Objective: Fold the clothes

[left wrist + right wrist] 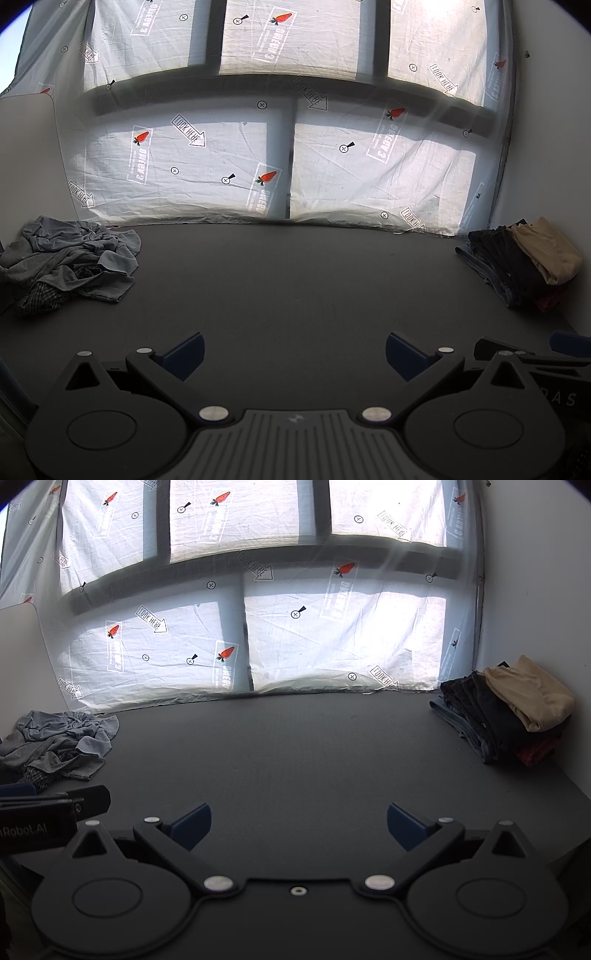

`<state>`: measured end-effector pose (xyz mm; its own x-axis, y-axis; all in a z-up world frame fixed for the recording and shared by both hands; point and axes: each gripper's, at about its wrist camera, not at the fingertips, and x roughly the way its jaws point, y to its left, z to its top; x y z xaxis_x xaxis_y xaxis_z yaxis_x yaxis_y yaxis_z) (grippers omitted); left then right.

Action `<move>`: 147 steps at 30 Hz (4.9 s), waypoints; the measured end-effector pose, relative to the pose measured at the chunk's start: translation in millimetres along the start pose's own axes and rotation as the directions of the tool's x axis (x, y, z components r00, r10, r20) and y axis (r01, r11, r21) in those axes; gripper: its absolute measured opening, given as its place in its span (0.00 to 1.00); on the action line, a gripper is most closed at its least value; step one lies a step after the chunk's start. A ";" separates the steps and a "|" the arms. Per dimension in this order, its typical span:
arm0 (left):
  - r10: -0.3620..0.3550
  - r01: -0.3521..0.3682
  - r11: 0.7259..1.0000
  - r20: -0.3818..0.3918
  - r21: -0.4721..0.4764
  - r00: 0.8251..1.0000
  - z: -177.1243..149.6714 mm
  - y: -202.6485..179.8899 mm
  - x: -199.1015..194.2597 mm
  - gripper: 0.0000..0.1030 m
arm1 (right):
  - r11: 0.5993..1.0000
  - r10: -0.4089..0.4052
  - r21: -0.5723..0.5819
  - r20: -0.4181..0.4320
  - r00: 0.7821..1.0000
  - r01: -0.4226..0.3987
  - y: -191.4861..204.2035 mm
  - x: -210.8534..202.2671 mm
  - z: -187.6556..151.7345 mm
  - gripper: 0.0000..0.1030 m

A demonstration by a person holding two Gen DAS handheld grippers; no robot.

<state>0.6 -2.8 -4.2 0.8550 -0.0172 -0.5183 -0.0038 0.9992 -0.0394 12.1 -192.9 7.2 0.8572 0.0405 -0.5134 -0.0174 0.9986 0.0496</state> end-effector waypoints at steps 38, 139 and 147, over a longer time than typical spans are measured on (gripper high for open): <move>-0.012 0.010 1.000 -0.092 -0.025 0.996 36.0 -39.3 71.6 1.00 | 1.000 0.003 0.026 -0.087 0.996 -0.001 -46.1 77.4 30.5 1.00; 0.214 -0.721 0.471 -0.728 -0.508 0.652 39.7 510.3 414.4 1.00 | 0.756 0.434 -0.316 -0.414 0.800 -0.574 499.6 583.7 103.3 0.06; 0.238 -0.643 0.614 -0.668 -0.459 0.705 72.1 427.8 395.0 1.00 | 0.741 0.333 -0.532 -0.240 0.912 -0.411 414.5 546.5 104.7 0.05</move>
<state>374.0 420.5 -164.2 0.2552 0.2020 -0.9456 -0.7898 0.6077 -0.0833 527.2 239.7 -163.1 0.6523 0.3775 -0.6573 -0.6386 0.7409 -0.2082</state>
